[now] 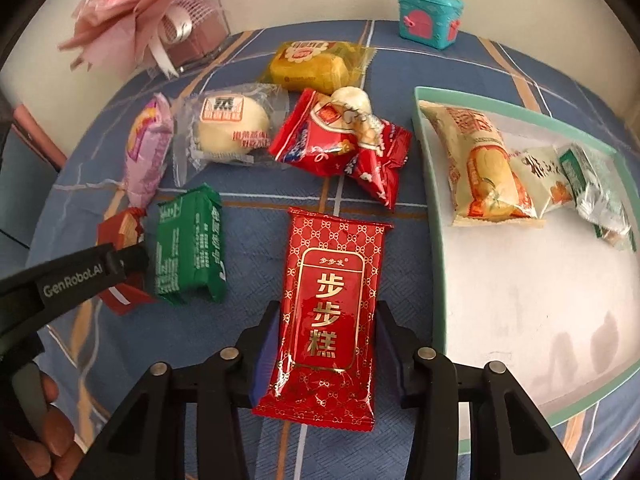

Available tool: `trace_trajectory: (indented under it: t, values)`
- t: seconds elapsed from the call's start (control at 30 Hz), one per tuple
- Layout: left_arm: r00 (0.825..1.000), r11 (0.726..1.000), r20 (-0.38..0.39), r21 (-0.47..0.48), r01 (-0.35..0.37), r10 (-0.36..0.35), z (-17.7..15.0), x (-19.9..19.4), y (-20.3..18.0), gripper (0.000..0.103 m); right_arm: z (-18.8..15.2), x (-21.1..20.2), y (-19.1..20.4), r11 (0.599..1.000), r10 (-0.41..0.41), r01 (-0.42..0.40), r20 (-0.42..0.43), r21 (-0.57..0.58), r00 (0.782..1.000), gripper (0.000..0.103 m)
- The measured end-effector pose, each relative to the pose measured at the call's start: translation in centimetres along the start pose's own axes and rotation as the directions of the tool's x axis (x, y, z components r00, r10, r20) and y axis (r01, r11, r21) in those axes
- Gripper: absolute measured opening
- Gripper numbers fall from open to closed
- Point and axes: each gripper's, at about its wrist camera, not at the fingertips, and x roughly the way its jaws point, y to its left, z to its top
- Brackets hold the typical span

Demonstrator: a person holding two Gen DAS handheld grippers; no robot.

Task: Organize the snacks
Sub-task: 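Carry both red packets over the white tray with both grippers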

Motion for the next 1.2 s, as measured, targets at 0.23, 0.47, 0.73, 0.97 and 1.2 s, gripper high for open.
trace_trajectory:
  t: [0.23, 0.47, 0.73, 0.97, 1.2]
  values:
    - [0.995, 0.999, 0.09, -0.007, 0.035, -0.034, 0.0, -3.9, -0.3, 0.041, 0.6, -3.2, -1.6, 0.997, 0.052, -0.055, 0.05, 0.048, 0.997, 0.048]
    - [0.987, 0.998, 0.147, 0.003, 0.067, -0.067, -0.4, -6.9, -0.5, 0.041, 0.6, -7.3, -2.9, 0.992, 0.092, -0.101, 0.116, 0.074, 0.989, 0.048]
    - [0.987, 0.998, 0.148, 0.04, 0.057, -0.063, -1.0, -7.1, -2.1, 0.041, 1.0, -7.9, -5.2, 0.986, 0.079, -0.093, 0.103, 0.139, 0.992, 0.048]
    - [0.988, 0.994, 0.141, 0.098, 0.053, -0.066, -2.5, -7.7, -4.8, 0.041, 1.1, -8.9, -8.9, 0.981, 0.028, -0.049, 0.115, 0.187, 0.993, 0.048]
    - [0.987, 0.983, 0.137, 0.172, 0.057, -0.081, -4.4, -8.3, -8.9, 0.041, 0.6, -9.7, -14.1, 0.962, -0.014, -0.017, 0.112, 0.272, 0.994, 0.048]
